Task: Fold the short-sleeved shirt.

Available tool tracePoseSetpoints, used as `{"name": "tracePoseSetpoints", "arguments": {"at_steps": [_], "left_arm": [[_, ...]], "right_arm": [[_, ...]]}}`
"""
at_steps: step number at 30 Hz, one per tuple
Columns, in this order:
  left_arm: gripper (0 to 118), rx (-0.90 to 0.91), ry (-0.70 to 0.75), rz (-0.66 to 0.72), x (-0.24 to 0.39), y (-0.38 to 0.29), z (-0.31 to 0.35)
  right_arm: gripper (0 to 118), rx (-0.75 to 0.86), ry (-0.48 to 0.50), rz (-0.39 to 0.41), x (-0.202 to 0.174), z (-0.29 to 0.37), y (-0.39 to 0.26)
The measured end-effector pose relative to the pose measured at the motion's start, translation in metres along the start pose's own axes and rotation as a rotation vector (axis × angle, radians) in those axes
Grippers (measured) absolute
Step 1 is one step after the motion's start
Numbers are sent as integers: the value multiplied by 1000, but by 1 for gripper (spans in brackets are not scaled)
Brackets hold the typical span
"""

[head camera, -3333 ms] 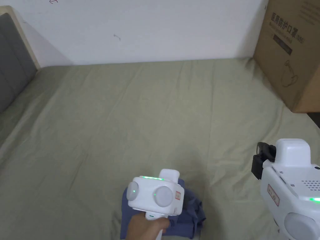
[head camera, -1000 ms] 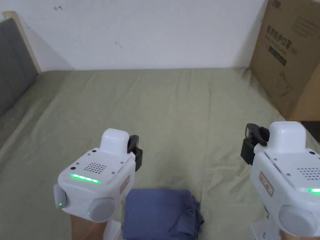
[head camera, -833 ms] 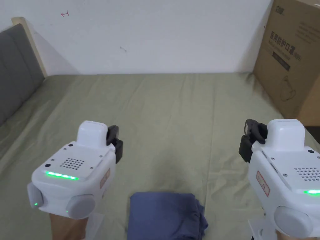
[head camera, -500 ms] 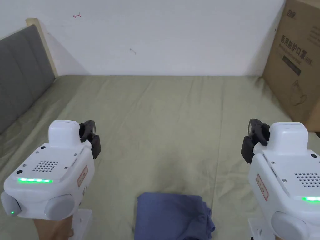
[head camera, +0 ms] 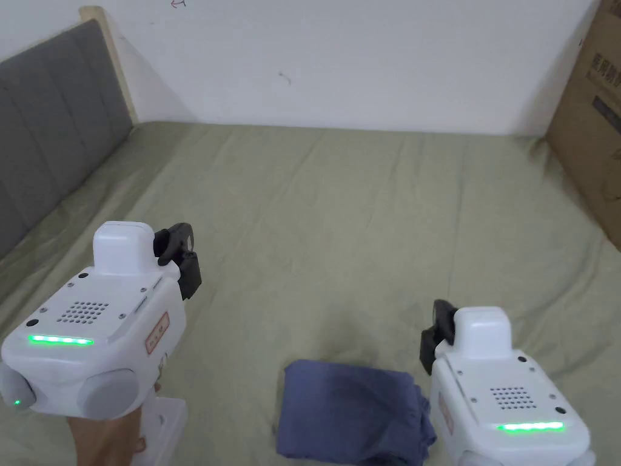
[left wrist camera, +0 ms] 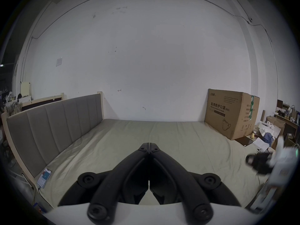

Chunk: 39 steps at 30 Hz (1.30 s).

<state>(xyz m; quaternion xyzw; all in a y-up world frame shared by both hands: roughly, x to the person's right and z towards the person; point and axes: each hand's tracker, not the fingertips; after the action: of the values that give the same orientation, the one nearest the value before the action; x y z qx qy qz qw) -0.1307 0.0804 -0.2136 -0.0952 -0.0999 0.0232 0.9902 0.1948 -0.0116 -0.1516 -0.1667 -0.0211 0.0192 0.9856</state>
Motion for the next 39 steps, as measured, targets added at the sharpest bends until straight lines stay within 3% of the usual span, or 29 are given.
{"name": "tracePoseSetpoints", "arguments": {"at_steps": [4, 11, 15, 17, 19, 21, 22, 26, 29, 31, 33, 38, 39], "left_arm": [[0, -28, -4, 13, -6, -5, -2], [0, -169, -44, 101, -12, -32, -19], [0, -301, -84, 243, -14, -59, -40], [6, -403, -122, 317, -14, -79, -54], [41, -520, -158, 392, -12, -99, -70], [93, -675, -189, 475, -6, -123, -87], [101, -756, -225, 509, -3, -136, -96], [101, -862, -299, 656, 2, -178, -114], [99, -955, -310, 630, 10, -196, -126], [81, -1010, -334, 584, 17, -204, -131], [48, -1022, -349, 526, 26, -209, -129], [27, -995, -374, 568, 28, -212, -127], [16, -990, -372, 599, 27, -211, -127]], "right_arm": [[0, -165, 44, 10, -16, -34, -59], [0, -441, 32, -33, -25, -73, -131], [0, -399, 29, -29, -22, -74, -141], [0, -405, 29, -15, -22, -75, -140], [0, -410, 33, -24, -19, -75, -140], [0, -411, 39, -28, -17, -75, -140], [0, -411, 41, -28, -17, -75, -141], [0, -414, 50, -36, -14, -77, -142], [0, -421, 55, -48, -11, -78, -142], [0, -425, 57, -51, -12, -78, -141], [0, -427, 61, -48, -11, -78, -141], [0, -437, 80, -25, -10, -79, -135], [0, -441, 89, -24, -8, -78, -132]]}}
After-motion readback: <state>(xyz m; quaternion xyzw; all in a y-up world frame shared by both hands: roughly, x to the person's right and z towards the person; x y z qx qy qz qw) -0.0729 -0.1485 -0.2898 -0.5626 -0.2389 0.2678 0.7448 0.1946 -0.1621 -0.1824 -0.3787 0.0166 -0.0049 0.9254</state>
